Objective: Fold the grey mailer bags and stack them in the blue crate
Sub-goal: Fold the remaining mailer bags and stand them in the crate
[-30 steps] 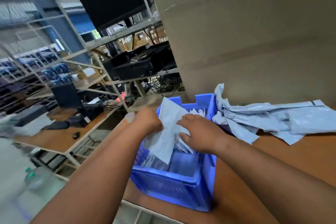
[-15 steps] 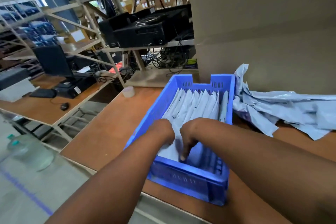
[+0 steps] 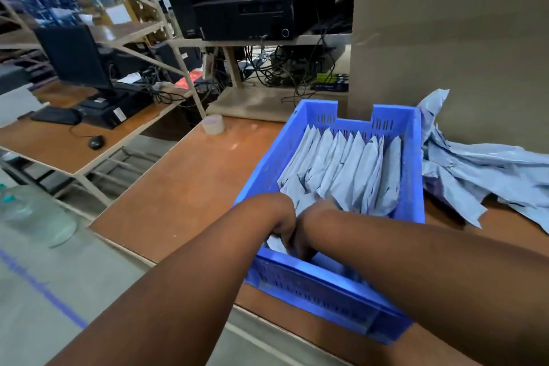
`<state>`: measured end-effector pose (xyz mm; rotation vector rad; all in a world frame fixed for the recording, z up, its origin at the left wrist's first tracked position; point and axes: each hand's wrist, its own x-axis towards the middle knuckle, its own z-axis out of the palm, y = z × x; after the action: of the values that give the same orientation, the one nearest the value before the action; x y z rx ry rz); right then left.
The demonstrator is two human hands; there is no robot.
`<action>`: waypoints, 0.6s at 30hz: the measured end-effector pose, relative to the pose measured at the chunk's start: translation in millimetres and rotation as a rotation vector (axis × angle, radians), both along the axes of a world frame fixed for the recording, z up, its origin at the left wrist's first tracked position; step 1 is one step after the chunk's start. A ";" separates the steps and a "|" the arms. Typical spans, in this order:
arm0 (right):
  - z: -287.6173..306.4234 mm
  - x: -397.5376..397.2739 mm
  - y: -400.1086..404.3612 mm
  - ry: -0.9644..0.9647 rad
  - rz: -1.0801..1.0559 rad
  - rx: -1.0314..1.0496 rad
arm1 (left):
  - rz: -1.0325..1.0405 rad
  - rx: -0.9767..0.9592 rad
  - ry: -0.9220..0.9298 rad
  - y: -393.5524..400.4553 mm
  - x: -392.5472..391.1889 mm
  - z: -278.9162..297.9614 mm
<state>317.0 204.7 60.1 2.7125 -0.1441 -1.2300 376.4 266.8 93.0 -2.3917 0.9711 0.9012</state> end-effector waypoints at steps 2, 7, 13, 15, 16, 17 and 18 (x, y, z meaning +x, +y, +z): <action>-8.8 4.4 -3.4 0.086 -0.077 0.137 | -0.059 -0.098 -0.114 0.5 2.2 -3.9; -11.4 18.0 -27.6 -0.068 -0.314 0.240 | 0.147 -0.184 -0.091 2.6 6.7 -4.8; -22.1 5.9 -19.1 -0.202 -0.212 0.060 | 0.204 -0.036 0.001 -2.3 1.7 -12.0; -24.6 7.9 -20.1 -0.203 -0.214 0.036 | 0.205 0.002 -0.038 -3.5 4.6 -15.7; -28.7 9.7 -22.6 -0.198 -0.204 -0.001 | 0.195 0.037 -0.061 -3.8 6.1 -18.1; -33.7 11.4 -24.6 -0.177 -0.241 -0.027 | 0.177 0.071 -0.079 -4.4 6.8 -20.1; -37.8 11.0 -27.6 -0.168 -0.281 -0.014 | 0.150 0.091 -0.098 -4.6 7.9 -22.9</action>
<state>328.0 177.1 22.3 2.8531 -0.5693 -1.0542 384.4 262.1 70.2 -2.4315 0.7065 0.8516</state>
